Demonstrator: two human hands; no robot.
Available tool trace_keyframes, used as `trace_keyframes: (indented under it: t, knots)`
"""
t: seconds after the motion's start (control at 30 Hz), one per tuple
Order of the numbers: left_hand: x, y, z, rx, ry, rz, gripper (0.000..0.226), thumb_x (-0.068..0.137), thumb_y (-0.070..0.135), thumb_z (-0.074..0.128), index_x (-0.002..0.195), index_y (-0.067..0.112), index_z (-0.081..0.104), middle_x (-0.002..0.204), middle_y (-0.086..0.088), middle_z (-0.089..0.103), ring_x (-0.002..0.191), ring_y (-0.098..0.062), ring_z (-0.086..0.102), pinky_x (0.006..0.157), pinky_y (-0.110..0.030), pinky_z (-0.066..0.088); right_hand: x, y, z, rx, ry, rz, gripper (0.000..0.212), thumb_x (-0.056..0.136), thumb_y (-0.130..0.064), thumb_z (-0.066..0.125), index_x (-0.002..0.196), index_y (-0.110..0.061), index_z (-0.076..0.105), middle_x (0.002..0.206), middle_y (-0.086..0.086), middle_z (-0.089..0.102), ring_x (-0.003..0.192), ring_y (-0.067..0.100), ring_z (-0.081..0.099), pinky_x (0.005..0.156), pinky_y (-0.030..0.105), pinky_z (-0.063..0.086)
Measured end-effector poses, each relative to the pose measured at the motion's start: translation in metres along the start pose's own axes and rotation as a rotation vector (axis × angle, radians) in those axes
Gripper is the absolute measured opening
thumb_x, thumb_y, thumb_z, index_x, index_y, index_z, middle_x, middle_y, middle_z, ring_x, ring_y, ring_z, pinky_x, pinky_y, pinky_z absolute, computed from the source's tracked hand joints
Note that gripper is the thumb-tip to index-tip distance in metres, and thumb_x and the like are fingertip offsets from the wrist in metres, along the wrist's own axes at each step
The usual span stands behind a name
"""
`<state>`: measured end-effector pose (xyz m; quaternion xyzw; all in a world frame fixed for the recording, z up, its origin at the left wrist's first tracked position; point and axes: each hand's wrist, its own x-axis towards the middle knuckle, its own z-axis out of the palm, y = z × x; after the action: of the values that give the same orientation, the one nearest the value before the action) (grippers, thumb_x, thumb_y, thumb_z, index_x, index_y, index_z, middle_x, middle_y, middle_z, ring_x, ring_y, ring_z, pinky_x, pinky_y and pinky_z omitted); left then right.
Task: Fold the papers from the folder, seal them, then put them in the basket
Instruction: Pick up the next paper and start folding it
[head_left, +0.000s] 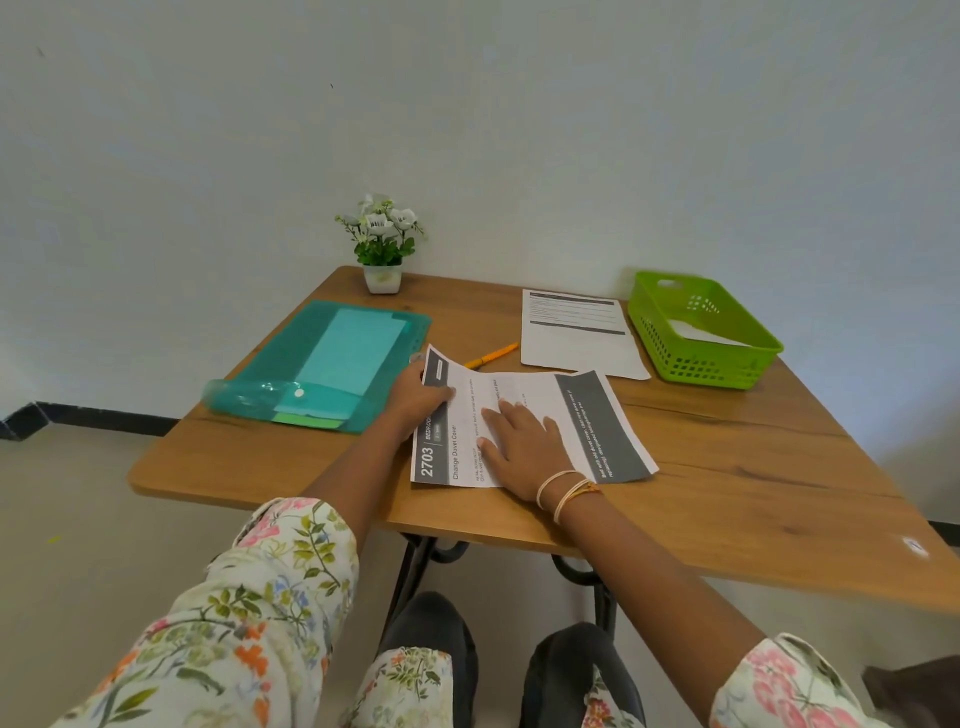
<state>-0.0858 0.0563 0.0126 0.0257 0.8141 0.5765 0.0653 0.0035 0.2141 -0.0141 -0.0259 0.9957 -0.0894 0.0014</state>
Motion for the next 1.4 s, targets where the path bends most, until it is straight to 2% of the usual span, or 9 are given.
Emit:
trace_keyframes:
  t: [0.23,0.43,0.6,0.87,1.03,1.13,1.23,1.3,1.4]
  knots:
    - [-0.014,-0.011,0.004,-0.011,0.112,0.094,0.064,0.092,0.010,0.060,0.146,0.026,0.031,0.130,-0.005,0.055,0.097,-0.014,0.060,0.070,-0.029,0.055,-0.010,0.002,0.004,0.005,0.030,0.026,0.059,0.098,-0.053,0.025,0.151,-0.028,0.019,0.161,0.000,0.012,0.148,0.025,0.011,0.119,0.054,0.008]
    - [-0.032,-0.019,0.008,0.208,0.151,0.197,0.037,0.091,0.011,0.060,0.126,0.019,0.062,0.129,-0.007,0.058,0.108,-0.020,0.057,0.084,-0.029,0.050,-0.013,-0.009,-0.002,0.021,0.015,0.071,0.062,0.097,-0.053,0.027,0.151,-0.024,0.019,0.161,0.002,0.013,0.148,0.025,0.012,0.118,0.053,0.010]
    - [-0.036,-0.022,0.006,0.243,0.178,0.191,0.036,0.089,0.013,0.064,0.125,0.013,0.063,0.130,-0.009,0.060,0.117,-0.022,0.055,0.095,-0.031,0.044,-0.012,-0.031,0.005,0.028,-0.002,-0.023,0.064,0.096,-0.058,0.024,0.152,-0.026,0.017,0.161,0.000,0.012,0.148,0.023,0.010,0.118,0.053,0.009]
    - [-0.037,-0.021,0.004,0.155,0.157,0.150,0.039,0.092,0.018,0.061,0.130,0.018,0.059,0.128,-0.009,0.060,0.101,-0.019,0.062,0.073,-0.023,0.050,-0.014,0.021,-0.003,0.005,-0.001,0.111,0.062,0.097,-0.057,0.025,0.152,-0.029,0.018,0.161,0.000,0.010,0.149,0.023,0.008,0.119,0.051,0.008]
    - [-0.046,-0.015,0.004,-0.159,0.110,0.146,0.041,0.103,0.037,0.035,0.145,0.034,0.037,0.112,0.012,0.059,0.086,0.002,0.060,0.060,-0.014,0.048,-0.014,0.021,-0.001,0.011,0.014,0.079,0.060,0.098,-0.054,0.026,0.151,-0.028,0.019,0.161,0.001,0.012,0.148,0.024,0.010,0.120,0.050,0.008]
    - [-0.051,-0.016,0.009,-0.091,0.046,0.187,0.041,0.103,0.041,0.028,0.143,0.042,0.036,0.102,0.011,0.069,0.090,-0.005,0.066,0.074,-0.023,0.054,-0.013,0.011,-0.001,0.054,0.042,0.044,0.061,0.096,-0.048,0.039,0.150,-0.024,0.023,0.158,0.003,0.020,0.146,0.025,0.018,0.118,0.049,0.016]
    - [-0.051,-0.018,0.011,0.067,-0.051,0.207,0.046,0.091,0.048,0.044,0.137,0.047,0.044,0.129,0.012,0.059,0.118,-0.014,0.054,0.097,-0.040,0.048,-0.003,0.007,0.001,0.047,0.012,-0.041,0.062,0.090,-0.041,0.054,0.144,-0.019,0.033,0.143,0.008,0.042,0.131,0.028,0.041,0.109,0.041,0.035]
    - [-0.050,-0.021,0.010,0.159,-0.074,0.239,0.043,0.092,0.042,0.050,0.135,0.040,0.051,0.137,0.008,0.054,0.122,-0.015,0.050,0.099,-0.041,0.046,0.002,0.009,0.001,0.216,0.052,0.000,0.047,0.095,-0.039,0.048,0.138,-0.021,0.041,0.133,0.005,0.052,0.123,0.024,0.049,0.104,0.035,0.041]
    - [-0.051,-0.022,0.010,0.245,-0.069,0.281,0.044,0.092,0.031,0.057,0.135,0.033,0.052,0.127,0.006,0.062,0.114,-0.010,0.055,0.095,-0.035,0.049,0.003,0.012,-0.017,1.037,0.268,0.334,0.031,0.100,-0.027,0.041,0.117,-0.012,0.061,0.110,0.005,0.065,0.100,0.019,0.061,0.095,0.035,0.047]
